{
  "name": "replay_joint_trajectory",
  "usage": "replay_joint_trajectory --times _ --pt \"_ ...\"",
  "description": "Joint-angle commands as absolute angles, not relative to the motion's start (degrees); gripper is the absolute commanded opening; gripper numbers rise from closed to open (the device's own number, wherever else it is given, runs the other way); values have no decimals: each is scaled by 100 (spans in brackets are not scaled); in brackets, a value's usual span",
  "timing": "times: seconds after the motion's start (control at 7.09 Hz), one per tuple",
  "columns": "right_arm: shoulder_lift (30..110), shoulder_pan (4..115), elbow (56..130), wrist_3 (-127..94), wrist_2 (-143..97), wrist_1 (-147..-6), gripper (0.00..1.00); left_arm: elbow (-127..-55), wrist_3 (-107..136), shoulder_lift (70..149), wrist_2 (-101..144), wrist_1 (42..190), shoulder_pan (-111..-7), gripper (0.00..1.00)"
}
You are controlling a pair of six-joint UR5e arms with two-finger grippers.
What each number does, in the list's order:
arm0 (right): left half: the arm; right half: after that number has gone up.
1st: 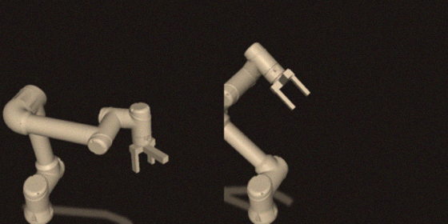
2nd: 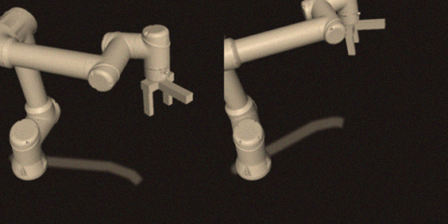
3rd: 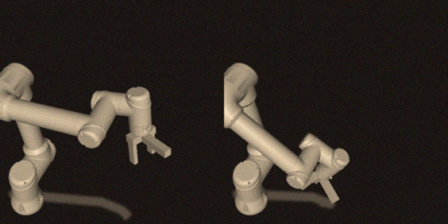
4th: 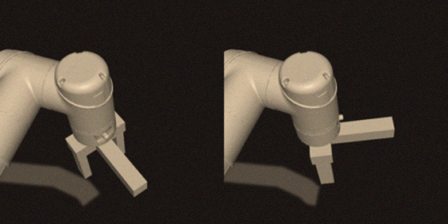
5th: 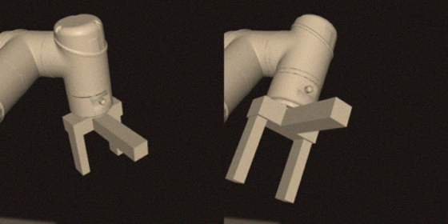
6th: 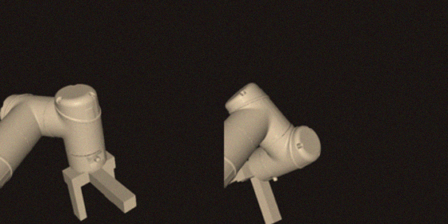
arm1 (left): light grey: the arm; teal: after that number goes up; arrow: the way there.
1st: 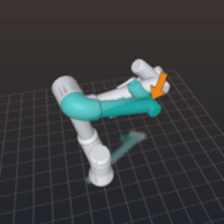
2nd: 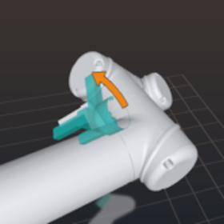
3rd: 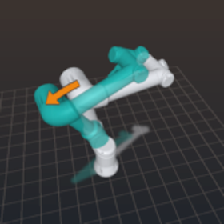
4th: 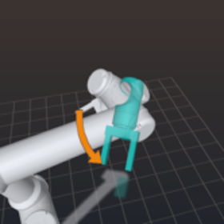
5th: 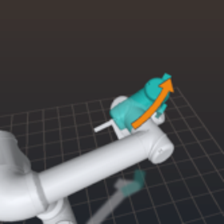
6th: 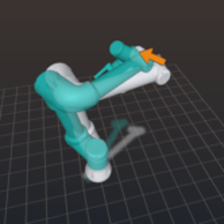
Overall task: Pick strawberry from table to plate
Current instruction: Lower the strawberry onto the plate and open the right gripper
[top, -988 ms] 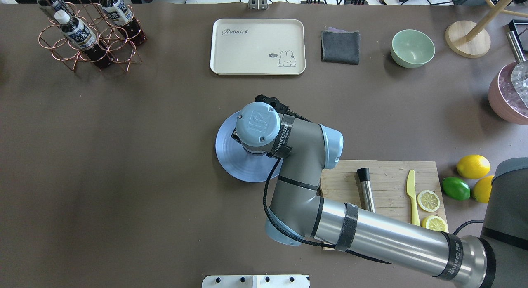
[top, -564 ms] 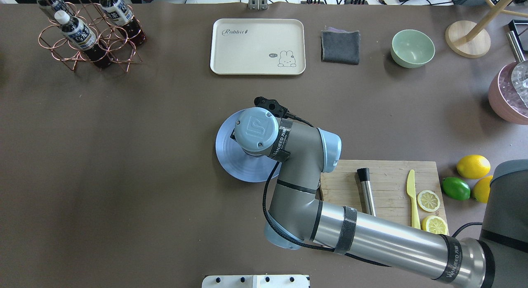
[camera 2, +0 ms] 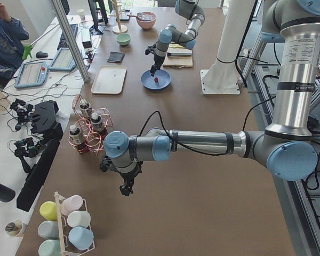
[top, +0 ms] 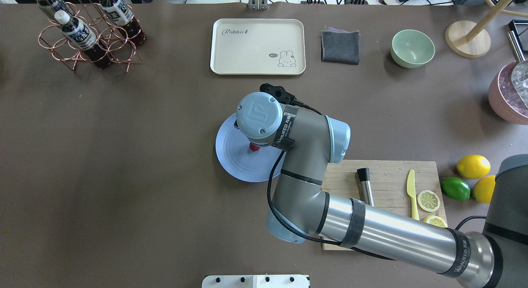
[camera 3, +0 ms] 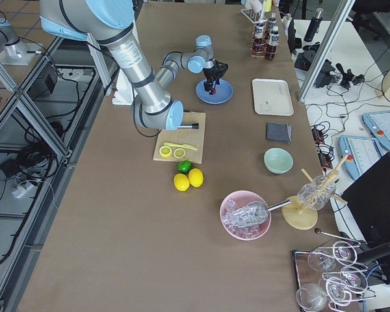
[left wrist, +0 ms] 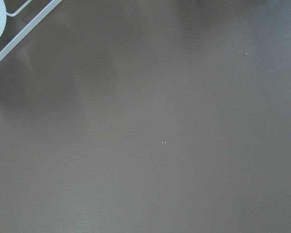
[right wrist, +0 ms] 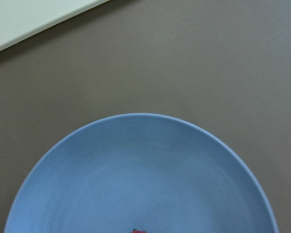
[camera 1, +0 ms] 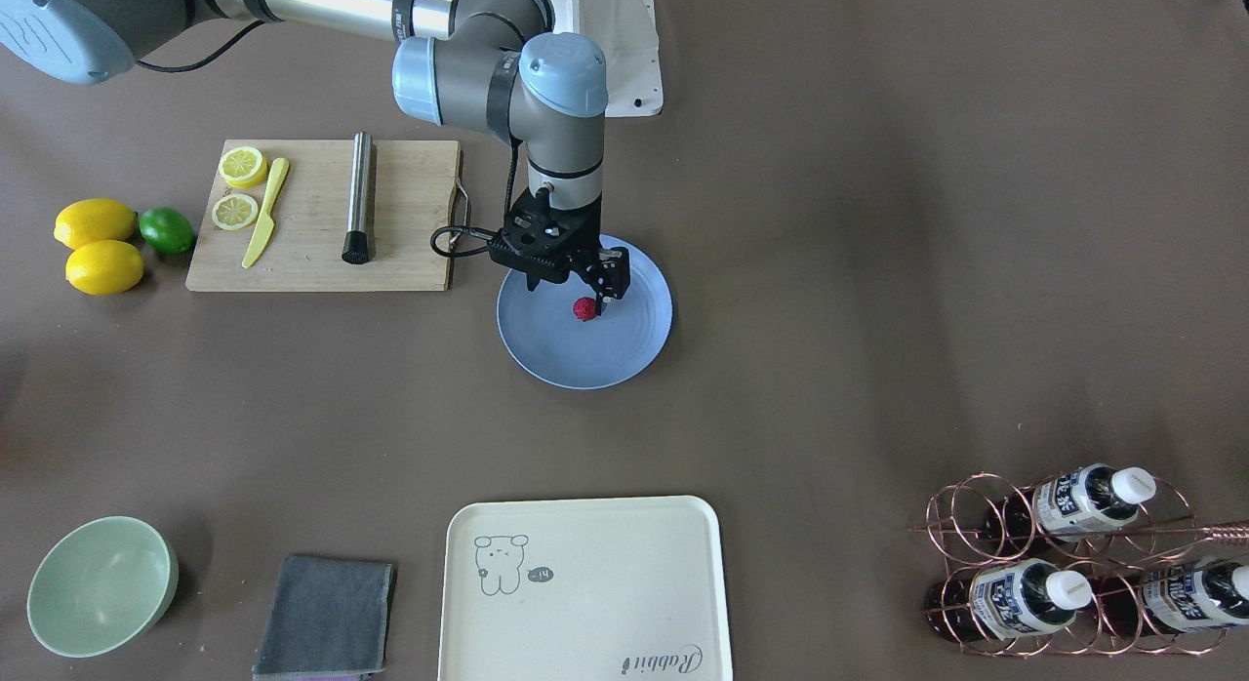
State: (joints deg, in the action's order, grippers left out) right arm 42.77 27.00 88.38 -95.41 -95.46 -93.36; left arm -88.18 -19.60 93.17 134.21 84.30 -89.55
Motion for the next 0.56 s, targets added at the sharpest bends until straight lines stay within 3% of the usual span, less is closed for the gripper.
replay_joint_trajectory --times 0.0,0.42 --pt "4777 3433 9481 -8416 -10394 -9993 100 -8868 -1969 9229 13430 8446 -8965 99" --pt "6508 4567 10607 -5879 -11081 -9958 100 -8886 -1977 9211 13430 8446 -8965 99"
